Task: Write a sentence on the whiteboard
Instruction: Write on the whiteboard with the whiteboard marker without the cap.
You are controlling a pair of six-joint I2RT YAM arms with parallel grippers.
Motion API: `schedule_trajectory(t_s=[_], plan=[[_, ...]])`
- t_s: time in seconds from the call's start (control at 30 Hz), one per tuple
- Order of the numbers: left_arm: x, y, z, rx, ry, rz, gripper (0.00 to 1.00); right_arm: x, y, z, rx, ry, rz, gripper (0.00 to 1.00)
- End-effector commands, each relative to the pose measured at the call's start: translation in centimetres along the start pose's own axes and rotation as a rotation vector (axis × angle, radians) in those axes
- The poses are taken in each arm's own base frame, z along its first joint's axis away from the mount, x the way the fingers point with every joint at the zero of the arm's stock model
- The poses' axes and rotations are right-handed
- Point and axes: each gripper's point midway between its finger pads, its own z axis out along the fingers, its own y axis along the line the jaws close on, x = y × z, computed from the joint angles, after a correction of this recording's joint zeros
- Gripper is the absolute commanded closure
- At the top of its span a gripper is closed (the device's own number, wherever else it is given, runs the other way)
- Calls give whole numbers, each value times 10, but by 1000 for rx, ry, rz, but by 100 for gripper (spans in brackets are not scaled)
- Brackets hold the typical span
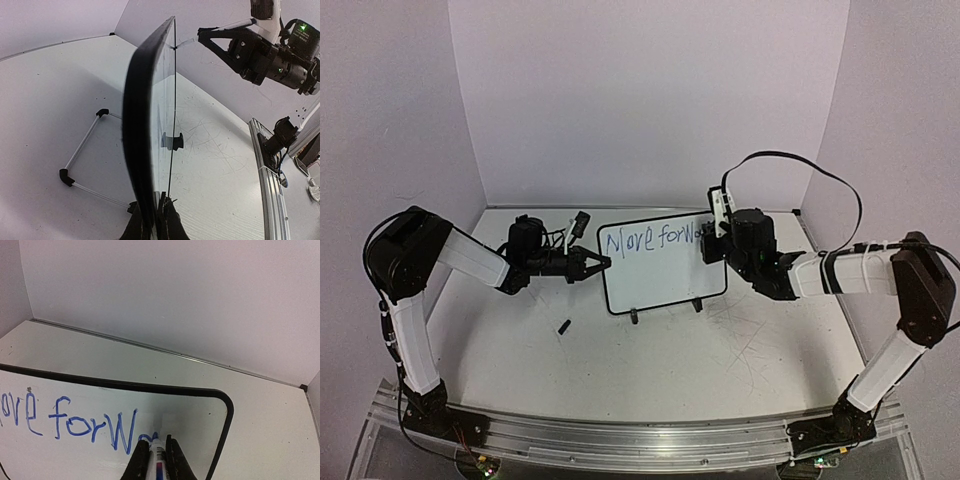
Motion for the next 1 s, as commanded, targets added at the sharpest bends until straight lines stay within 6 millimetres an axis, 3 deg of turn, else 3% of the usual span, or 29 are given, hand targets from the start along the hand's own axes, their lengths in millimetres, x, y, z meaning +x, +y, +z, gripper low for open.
schedule_trajectory(t_s=[0.0, 0.1, 0.33, 0.6, 0.97], plan=[[8, 27, -4, -135, 32, 47, 100, 7, -9, -7, 20, 21, 13, 100], [8, 27, -4, -135, 32, 48, 100, 0, -12, -10, 35, 3, 16, 100], [8, 27, -4, -134, 32, 48, 100, -52, -10, -28, -35, -125, 62, 100], [8, 26, -5, -135, 32, 48, 100, -43, -10, -10, -49, -96, 53, 100], [9, 26, -4, -133, 34, 47, 100, -40, -5, -3, -60, -92, 32, 100]])
